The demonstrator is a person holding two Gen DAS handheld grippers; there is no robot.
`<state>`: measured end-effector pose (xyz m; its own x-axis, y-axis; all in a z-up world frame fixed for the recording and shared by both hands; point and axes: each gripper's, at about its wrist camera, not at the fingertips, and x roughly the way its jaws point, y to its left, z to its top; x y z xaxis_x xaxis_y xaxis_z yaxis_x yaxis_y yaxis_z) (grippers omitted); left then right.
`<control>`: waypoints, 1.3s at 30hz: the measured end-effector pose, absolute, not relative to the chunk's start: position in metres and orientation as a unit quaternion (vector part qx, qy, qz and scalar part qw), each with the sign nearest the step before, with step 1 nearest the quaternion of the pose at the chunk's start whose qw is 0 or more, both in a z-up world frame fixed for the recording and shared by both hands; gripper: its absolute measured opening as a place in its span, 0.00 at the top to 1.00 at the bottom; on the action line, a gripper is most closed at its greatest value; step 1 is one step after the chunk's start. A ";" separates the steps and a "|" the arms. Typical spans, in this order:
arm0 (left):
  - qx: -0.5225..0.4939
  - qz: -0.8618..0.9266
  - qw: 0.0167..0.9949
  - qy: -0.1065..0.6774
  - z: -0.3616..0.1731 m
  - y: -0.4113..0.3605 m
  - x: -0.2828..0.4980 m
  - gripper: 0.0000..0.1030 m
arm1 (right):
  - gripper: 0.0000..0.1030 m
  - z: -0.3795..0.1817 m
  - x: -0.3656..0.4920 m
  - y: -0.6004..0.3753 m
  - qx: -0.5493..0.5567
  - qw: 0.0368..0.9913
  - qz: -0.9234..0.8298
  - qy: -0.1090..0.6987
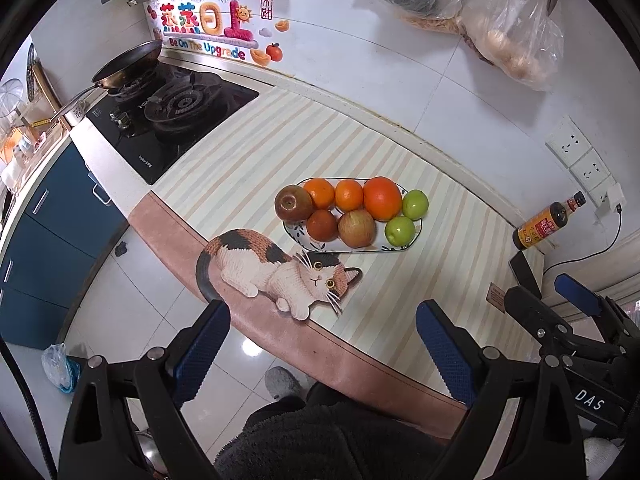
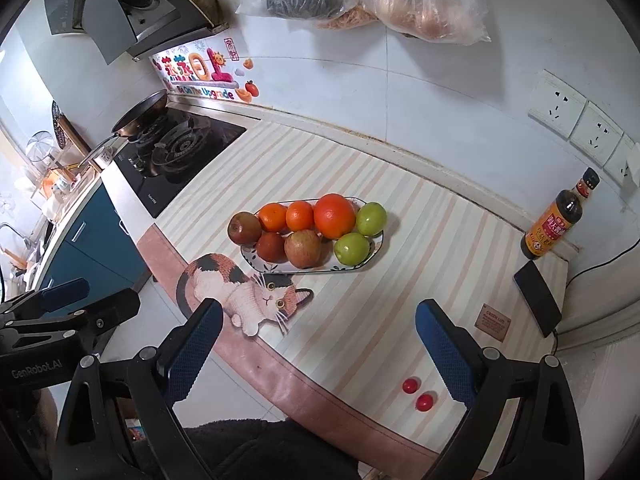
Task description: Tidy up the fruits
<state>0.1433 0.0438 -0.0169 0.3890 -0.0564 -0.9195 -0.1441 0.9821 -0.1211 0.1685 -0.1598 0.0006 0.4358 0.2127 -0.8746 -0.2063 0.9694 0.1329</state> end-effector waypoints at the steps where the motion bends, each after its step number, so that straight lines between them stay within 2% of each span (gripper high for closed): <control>1: -0.090 0.027 0.829 0.552 -0.017 0.044 0.142 0.08 | 0.04 0.001 0.168 -0.160 0.005 0.847 0.124 0.517; 8: -0.084 0.024 0.827 0.556 -0.025 0.042 0.151 0.07 | 0.04 -0.013 0.172 -0.168 0.040 0.845 0.124 0.518; 9: -0.077 0.024 0.827 0.557 -0.029 0.039 0.154 0.04 | 0.04 -0.018 0.175 -0.171 0.048 0.845 0.121 0.519; 14: -0.048 0.007 0.824 0.564 -0.052 0.019 0.175 0.04 | 0.04 -0.046 0.183 -0.209 0.104 0.834 0.094 0.534; 22: 0.031 -0.049 0.799 0.598 -0.120 -0.049 0.203 0.04 | 0.04 -0.140 0.169 -0.293 0.158 0.792 -0.034 0.589; 23: 0.045 -0.057 0.791 0.607 -0.133 -0.060 0.205 0.04 | 0.07 -0.160 0.163 -0.304 0.177 0.780 -0.048 0.598; 26: 0.083 -0.081 0.771 0.626 -0.167 -0.090 0.208 0.04 | 0.33 -0.208 0.150 -0.326 0.217 0.744 -0.062 0.628; 28: 0.108 -0.092 0.760 0.634 -0.188 -0.107 0.208 0.04 | 0.36 -0.239 0.139 -0.338 0.251 0.725 -0.068 0.638; 30: 0.132 -0.102 0.745 0.646 -0.210 -0.124 0.207 0.04 | 0.46 -0.259 0.130 -0.344 0.270 0.714 -0.070 0.642; 32: 0.149 -0.114 0.729 0.659 -0.231 -0.139 0.207 0.04 | 0.48 -0.278 0.121 -0.349 0.291 0.705 -0.072 0.643; 39: 0.181 -0.148 0.699 0.676 -0.263 -0.175 0.200 0.04 | 0.64 -0.315 0.110 -0.354 0.331 0.695 -0.065 0.635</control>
<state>0.1998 -0.1747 -0.2630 0.0414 0.0378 -0.9984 0.4515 0.8907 0.0524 0.1096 -0.3536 -0.3151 0.1861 0.3300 -0.9255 0.5113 0.7718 0.3780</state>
